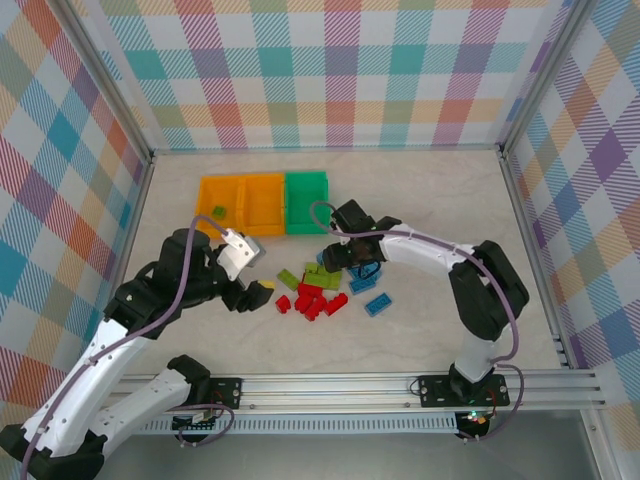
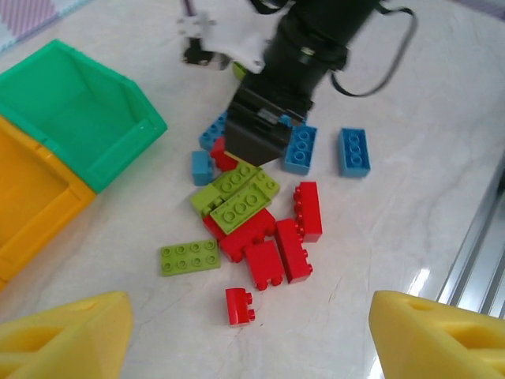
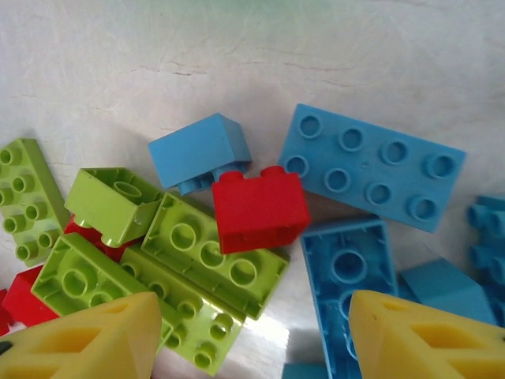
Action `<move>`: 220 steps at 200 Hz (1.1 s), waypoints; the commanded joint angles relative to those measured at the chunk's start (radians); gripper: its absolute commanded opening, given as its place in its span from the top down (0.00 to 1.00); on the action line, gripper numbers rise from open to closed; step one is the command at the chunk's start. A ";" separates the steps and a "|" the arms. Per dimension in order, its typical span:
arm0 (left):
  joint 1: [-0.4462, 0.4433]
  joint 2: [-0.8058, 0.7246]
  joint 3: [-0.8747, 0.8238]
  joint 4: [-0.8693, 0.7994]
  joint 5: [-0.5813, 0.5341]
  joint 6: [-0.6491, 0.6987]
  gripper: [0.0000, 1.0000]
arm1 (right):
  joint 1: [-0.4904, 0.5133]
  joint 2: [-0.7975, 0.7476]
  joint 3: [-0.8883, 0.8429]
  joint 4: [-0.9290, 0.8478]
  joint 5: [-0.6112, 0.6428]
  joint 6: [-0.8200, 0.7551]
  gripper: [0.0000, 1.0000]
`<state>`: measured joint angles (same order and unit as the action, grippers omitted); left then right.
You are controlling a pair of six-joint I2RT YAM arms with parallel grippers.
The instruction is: Sort the legos into containers by color
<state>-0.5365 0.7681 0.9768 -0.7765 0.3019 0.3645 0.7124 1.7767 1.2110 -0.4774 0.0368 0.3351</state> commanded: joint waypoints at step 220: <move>-0.006 -0.007 -0.107 0.063 0.101 0.180 0.02 | -0.027 0.148 0.082 0.085 -0.058 -0.027 0.64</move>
<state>-0.5365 0.7643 0.8791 -0.7486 0.3843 0.5255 0.6884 1.9270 1.2945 -0.3843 -0.0204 0.3206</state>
